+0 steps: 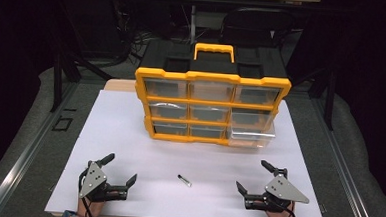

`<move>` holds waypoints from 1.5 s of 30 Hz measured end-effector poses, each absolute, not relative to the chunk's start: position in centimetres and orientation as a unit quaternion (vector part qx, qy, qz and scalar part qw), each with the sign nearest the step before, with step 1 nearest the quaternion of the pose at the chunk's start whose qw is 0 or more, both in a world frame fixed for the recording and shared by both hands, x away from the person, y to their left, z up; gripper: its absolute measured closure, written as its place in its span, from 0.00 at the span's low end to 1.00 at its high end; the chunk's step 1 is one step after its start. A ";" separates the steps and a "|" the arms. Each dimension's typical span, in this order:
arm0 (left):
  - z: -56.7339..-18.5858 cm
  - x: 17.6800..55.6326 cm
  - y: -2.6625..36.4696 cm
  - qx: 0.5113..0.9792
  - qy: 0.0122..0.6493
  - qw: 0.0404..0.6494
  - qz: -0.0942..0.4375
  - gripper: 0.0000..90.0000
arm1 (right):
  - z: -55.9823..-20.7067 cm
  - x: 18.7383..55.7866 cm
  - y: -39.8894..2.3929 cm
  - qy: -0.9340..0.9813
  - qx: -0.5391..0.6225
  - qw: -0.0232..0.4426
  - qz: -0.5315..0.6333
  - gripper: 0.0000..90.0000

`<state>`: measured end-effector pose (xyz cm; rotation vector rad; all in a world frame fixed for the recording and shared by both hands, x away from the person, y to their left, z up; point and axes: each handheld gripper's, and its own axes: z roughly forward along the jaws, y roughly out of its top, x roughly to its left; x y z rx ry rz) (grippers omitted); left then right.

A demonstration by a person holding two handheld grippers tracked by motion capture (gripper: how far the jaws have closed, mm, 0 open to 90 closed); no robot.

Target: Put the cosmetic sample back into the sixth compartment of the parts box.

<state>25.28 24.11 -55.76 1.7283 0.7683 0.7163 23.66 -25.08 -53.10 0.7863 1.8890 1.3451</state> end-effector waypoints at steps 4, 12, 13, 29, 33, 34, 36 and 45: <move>-55.8 25.5 24.1 0.723 0.326 0.530 0.300 0.00 | -53.2 23.8 -24.8 0.735 0.301 0.327 0.512 0.00; -55.8 25.6 24.1 0.724 0.326 0.529 0.299 0.00 | -53.5 24.7 -23.7 0.754 0.302 0.302 0.498 0.00; -55.8 25.7 24.1 0.725 0.327 0.527 0.298 0.00 | -53.5 24.9 -23.5 0.758 0.301 0.298 0.496 0.00; -55.8 25.5 24.2 0.722 0.331 0.528 0.302 0.00 | -53.5 26.7 -19.4 0.799 0.290 0.238 0.470 0.00; -55.8 25.5 24.2 0.723 0.330 0.527 0.301 0.00 | -53.4 26.9 -18.4 0.806 0.289 0.226 0.466 0.00; -55.8 25.5 24.2 0.723 0.329 0.527 0.301 0.00 | -53.4 27.1 -17.7 0.811 0.286 0.215 0.463 0.00; -55.8 25.5 24.2 0.725 0.329 0.525 0.301 0.00 | -53.4 27.3 -17.1 0.815 0.284 0.208 0.459 0.00; -55.8 25.4 24.3 0.723 0.332 0.524 0.304 0.00 | -53.7 27.9 -14.7 0.835 0.272 0.179 0.443 0.00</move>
